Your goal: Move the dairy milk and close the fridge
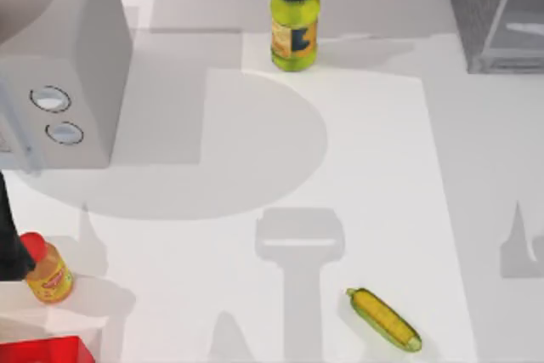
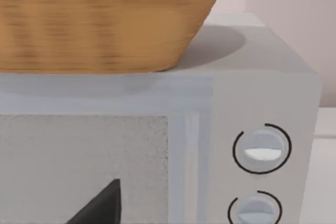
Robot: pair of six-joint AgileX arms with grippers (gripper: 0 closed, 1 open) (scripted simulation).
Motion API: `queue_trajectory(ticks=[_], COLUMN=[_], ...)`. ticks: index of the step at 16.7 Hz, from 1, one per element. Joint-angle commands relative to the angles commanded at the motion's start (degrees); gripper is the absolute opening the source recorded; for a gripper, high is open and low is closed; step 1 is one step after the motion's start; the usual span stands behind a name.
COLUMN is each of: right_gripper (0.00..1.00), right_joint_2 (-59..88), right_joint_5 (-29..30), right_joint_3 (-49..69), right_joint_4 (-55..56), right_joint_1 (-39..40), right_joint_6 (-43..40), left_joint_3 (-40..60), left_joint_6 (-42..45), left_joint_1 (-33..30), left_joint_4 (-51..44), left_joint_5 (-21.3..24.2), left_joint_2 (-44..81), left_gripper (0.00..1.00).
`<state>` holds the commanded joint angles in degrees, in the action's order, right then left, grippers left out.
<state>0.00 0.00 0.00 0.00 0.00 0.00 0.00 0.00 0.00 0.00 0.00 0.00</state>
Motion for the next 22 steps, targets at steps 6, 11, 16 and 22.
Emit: queue_trajectory(ticks=[6, 11, 16, 22], right_gripper=[1.00, 1.00, 1.00, 1.00], right_joint_2=[-1.0, -9.7, -22.7, -37.8], right_joint_5=[-0.1, -0.1, 0.5, 0.7], right_joint_3=[1.1, 8.2, 18.8, 31.3], right_joint_4=[-1.8, -16.9, -42.4, -71.0], right_joint_1=[-0.1, 0.0, -0.5, -0.4], right_joint_6=[0.0, 0.0, -0.9, -1.4], left_joint_3=[0.0, 0.0, 0.0, 0.0], left_joint_6=[0.0, 0.0, 0.0, 0.0], left_joint_1=[0.0, 0.0, 0.0, 0.0], left_joint_4=[0.0, 0.0, 0.0, 0.0], left_joint_5=[0.0, 0.0, 0.0, 0.0], left_joint_2=[0.0, 0.0, 0.0, 0.0], left_gripper=[1.00, 1.00, 1.00, 1.00])
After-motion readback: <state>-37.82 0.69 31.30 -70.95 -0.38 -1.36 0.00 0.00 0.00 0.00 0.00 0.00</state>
